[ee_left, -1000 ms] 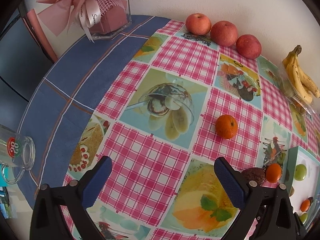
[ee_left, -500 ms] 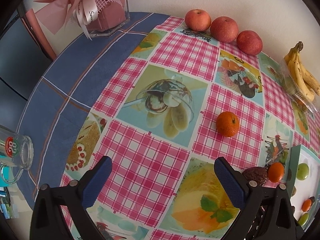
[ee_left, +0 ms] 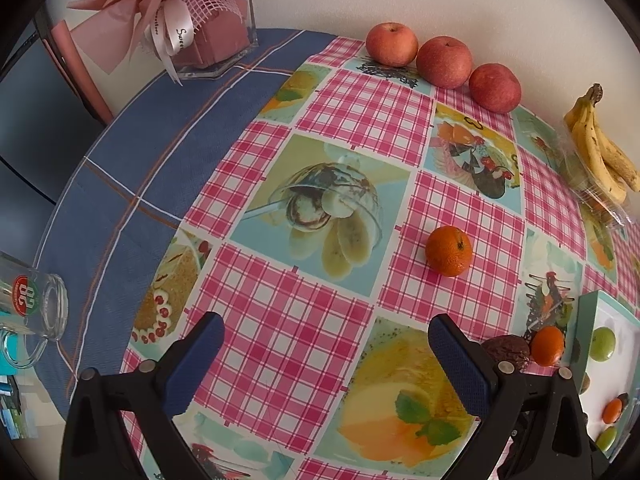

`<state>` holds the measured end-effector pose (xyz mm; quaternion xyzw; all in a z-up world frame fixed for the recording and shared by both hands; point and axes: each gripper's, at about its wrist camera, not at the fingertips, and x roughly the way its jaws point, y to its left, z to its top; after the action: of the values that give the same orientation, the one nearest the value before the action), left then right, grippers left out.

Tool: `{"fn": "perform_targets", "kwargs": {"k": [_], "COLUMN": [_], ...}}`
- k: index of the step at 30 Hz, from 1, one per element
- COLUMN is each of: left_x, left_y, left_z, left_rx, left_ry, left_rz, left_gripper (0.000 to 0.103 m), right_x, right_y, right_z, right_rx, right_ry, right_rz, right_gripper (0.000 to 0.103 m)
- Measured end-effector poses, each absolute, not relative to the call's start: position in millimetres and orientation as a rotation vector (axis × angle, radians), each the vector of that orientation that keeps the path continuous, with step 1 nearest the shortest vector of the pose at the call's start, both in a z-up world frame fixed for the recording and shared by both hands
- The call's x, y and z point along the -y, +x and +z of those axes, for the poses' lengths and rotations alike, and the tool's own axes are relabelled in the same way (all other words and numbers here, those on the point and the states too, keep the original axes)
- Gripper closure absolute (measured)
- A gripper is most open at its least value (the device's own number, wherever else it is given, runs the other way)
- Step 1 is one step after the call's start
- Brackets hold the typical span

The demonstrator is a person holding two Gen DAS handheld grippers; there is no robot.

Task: Organize fruits
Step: 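Grasp a brown kiwi with the right tool while the left tool grasps a dark avocado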

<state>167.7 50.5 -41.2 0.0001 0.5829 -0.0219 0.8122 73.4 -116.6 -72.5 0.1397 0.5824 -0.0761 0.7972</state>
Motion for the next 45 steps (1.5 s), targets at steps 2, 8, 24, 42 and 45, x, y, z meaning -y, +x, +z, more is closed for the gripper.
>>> {"fn": "perform_targets", "kwargs": {"k": [2, 8, 24, 42, 45], "left_x": [-50, -49, 26, 65, 66], "left_y": [168, 168, 146, 138, 140], "left_z": [-42, -41, -49, -73, -73], "left_rx": [-1.246, -1.249, -1.280, -1.298, -1.293], "left_ry": [0.002, -0.029, -0.088, -0.013, -0.006], "left_rz": [-0.047, -0.055, -0.348, -0.408, -0.397], "left_gripper": [0.000, 0.000, 0.022, 0.055, 0.055], "right_x": [120, 134, 205, 228, 230], "right_y": [71, 66, 34, 20, 19], "right_z": [-69, -55, -22, -12, -12], "right_rx": [-1.240, -1.203, -1.100, -1.071, -1.072], "right_ry": [0.302, 0.334, 0.440, 0.470, 0.474], "right_rz": [-0.167, -0.187, -0.326, -0.355, -0.357], "right_gripper": [0.076, 0.076, 0.076, 0.076, 0.076]}}
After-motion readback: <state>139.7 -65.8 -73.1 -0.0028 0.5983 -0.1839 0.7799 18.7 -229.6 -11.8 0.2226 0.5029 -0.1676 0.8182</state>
